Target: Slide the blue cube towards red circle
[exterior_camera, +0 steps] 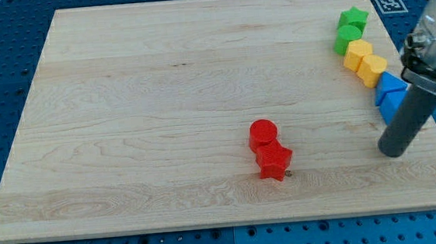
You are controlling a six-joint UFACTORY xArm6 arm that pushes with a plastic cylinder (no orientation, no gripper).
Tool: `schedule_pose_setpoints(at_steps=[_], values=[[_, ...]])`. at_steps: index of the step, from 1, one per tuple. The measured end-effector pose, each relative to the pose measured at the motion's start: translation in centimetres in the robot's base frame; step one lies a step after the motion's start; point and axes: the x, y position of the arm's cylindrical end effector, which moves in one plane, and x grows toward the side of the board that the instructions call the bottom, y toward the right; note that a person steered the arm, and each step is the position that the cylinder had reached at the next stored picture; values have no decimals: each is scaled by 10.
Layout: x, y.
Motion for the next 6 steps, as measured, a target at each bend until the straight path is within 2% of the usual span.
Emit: schedule_pose_setpoints(at_steps=[2,6], values=[[1,17],[26,118]])
